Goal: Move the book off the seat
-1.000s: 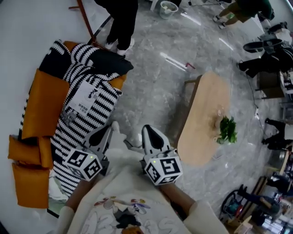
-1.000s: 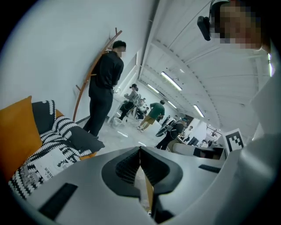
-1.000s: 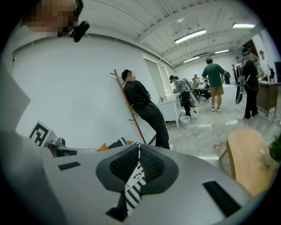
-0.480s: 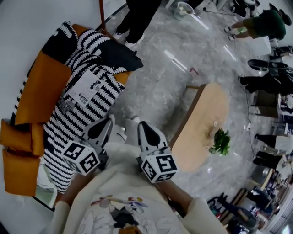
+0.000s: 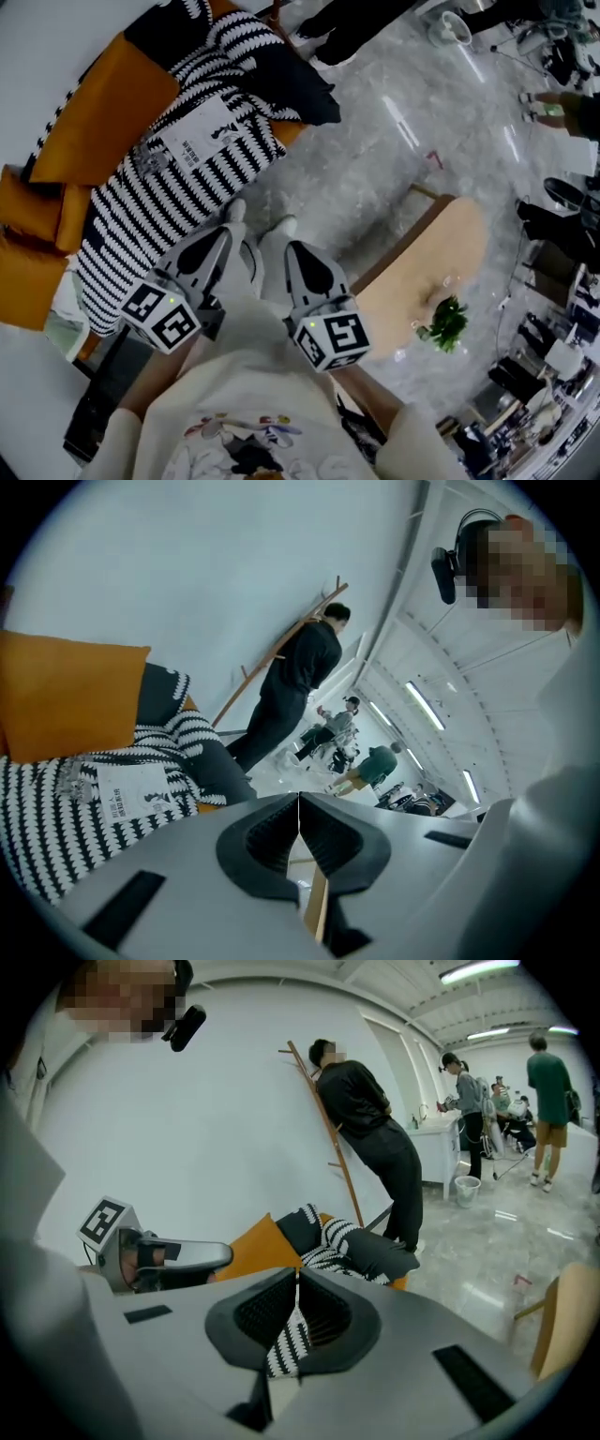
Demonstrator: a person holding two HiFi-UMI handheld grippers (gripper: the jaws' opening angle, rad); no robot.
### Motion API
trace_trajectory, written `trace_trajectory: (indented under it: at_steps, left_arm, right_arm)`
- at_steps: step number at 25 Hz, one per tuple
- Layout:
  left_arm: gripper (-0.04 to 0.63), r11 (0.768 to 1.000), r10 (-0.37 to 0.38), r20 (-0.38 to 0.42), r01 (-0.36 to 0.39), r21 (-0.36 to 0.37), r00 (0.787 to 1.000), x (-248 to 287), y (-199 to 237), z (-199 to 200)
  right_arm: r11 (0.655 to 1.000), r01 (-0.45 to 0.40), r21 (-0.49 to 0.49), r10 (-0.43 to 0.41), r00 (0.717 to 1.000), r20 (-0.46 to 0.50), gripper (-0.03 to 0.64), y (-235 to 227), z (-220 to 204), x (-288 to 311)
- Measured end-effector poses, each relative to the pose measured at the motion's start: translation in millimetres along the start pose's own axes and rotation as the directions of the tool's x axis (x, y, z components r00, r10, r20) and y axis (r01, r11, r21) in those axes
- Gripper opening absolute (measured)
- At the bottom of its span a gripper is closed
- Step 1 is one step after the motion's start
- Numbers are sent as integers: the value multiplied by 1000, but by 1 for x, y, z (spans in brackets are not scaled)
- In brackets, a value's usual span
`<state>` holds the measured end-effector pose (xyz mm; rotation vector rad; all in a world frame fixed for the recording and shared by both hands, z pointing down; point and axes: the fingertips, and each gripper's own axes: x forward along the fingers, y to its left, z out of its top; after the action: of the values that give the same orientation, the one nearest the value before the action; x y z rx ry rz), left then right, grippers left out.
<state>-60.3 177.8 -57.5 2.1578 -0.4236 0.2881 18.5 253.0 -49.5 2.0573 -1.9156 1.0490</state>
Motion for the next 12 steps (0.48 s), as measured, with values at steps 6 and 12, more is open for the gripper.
trace_trajectory:
  at_steps: [6, 12]
  left_arm:
    - [9, 987, 90, 14, -87, -139, 996, 2, 40, -28]
    - [9, 970, 116, 16, -110, -216, 993, 8, 84, -44]
  right_arm:
    - [994, -101, -47, 94, 986, -139, 15, 3, -28, 37]
    - [993, -121, 12, 121, 974, -194, 15, 5, -52, 72]
